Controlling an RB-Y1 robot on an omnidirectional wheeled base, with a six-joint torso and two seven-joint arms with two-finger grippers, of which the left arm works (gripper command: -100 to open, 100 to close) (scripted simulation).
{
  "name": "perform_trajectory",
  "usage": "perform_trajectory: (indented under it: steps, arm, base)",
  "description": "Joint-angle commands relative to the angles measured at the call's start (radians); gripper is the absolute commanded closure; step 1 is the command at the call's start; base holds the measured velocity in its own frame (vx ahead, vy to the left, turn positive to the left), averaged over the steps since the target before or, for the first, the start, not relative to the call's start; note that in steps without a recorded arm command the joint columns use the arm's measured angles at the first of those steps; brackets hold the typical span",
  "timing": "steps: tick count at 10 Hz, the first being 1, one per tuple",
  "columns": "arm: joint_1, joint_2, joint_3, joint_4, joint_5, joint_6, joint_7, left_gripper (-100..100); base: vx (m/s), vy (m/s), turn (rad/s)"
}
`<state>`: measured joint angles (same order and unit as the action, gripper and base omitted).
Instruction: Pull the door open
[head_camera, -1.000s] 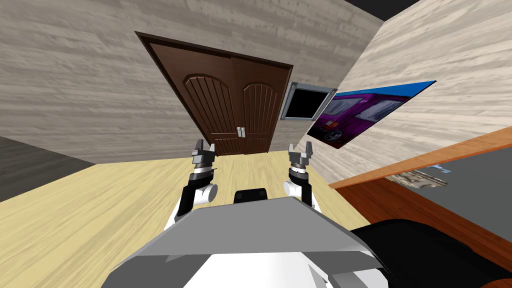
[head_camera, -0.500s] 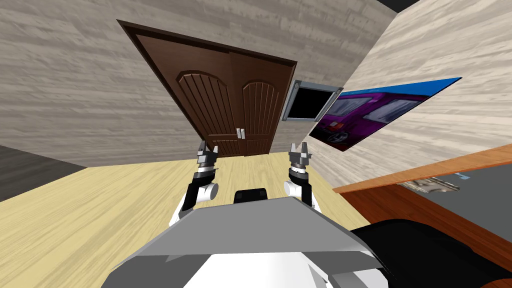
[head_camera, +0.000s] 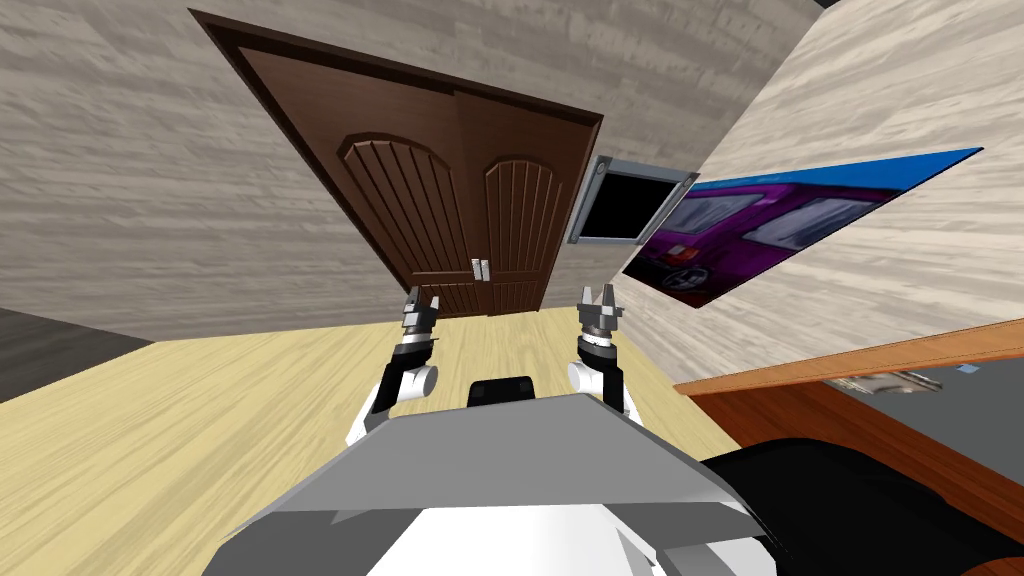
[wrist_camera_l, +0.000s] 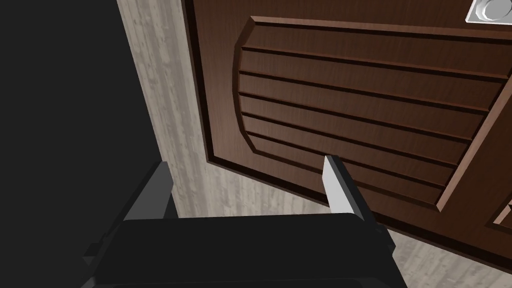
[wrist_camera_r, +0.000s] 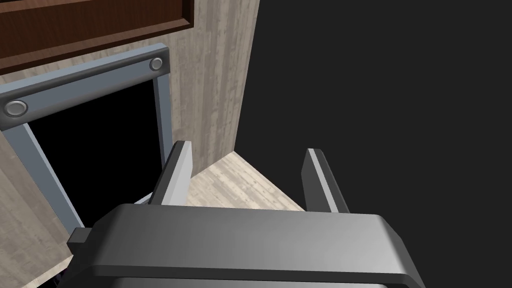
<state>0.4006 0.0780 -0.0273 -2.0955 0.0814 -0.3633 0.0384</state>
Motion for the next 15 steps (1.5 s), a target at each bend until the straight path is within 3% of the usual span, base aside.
perform_trajectory:
  steps: [1,15]
  arm:
    - [-0.016,0.002,0.006,0.032,-0.001,0.006,-0.001,-100]
    - [-0.138,0.024,0.063,0.354,-0.006,0.043,-0.005,-100]
  base:
    - [0.144,0.013,-0.003]
    - [0.141,0.012,-0.01]
